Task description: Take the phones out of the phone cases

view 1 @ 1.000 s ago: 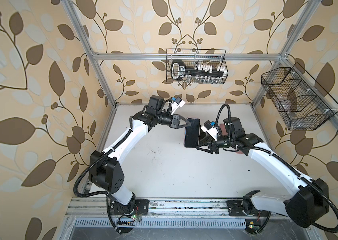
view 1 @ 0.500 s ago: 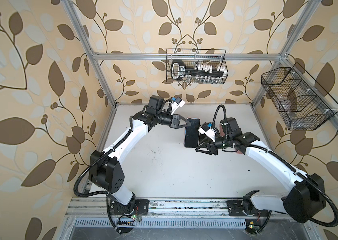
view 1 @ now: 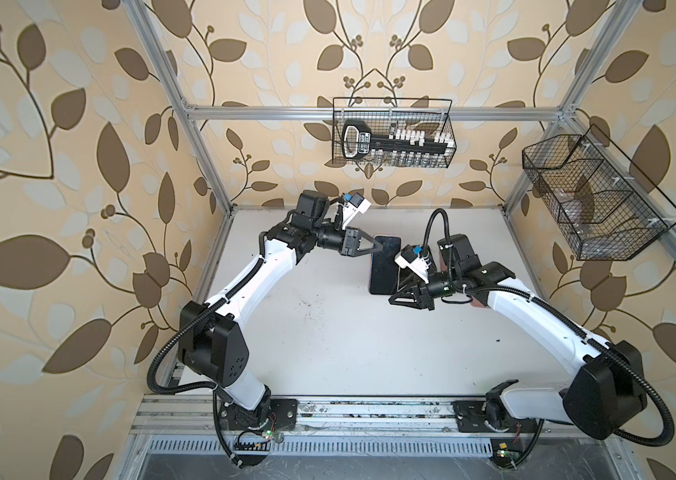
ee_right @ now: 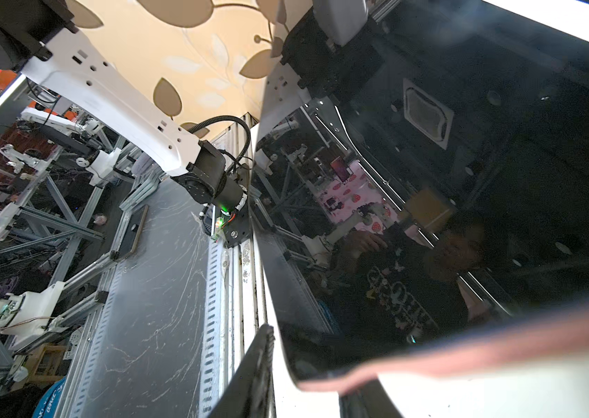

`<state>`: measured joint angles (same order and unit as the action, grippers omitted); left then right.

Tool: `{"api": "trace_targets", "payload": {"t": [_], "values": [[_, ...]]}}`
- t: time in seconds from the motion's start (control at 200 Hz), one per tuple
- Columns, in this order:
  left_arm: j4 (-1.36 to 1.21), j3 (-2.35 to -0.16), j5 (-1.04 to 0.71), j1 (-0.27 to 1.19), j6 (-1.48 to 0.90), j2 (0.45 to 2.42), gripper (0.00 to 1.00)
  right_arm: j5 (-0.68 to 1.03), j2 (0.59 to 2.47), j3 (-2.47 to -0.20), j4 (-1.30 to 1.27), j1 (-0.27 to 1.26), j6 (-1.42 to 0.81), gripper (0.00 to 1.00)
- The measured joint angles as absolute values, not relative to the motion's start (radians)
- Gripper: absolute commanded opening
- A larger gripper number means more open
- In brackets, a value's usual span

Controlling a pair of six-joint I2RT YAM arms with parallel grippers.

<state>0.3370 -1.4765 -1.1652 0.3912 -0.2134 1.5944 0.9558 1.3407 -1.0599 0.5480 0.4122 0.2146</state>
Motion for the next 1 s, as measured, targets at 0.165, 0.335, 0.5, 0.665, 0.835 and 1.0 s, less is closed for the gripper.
{"api": "trace_targets", "payload": {"t": [0.165,0.335,0.5,0.665,0.835,1.0], "values": [[0.326,-1.477,-1.174,0.391,-0.215,1.592,0.00,0.977,1.343,-1.069,0.551,0.412,0.220,0.26],[0.317,-1.477,-1.179,0.391,-0.218,1.591,0.00,0.986,1.345,-1.069,0.558,0.407,0.226,0.23],[0.309,-1.477,-1.178,0.391,-0.223,1.589,0.00,0.993,1.349,-1.069,0.560,0.398,0.230,0.21],[0.300,-1.477,-1.179,0.391,-0.238,1.589,0.00,1.003,1.350,-1.069,0.564,0.390,0.233,0.15],[0.282,-1.475,-1.179,0.391,-0.250,1.588,0.00,1.015,1.350,-1.069,0.567,0.385,0.236,0.13],[0.259,-1.470,-1.179,0.391,-0.266,1.584,0.00,1.027,1.350,-1.069,0.566,0.379,0.237,0.13]]}}
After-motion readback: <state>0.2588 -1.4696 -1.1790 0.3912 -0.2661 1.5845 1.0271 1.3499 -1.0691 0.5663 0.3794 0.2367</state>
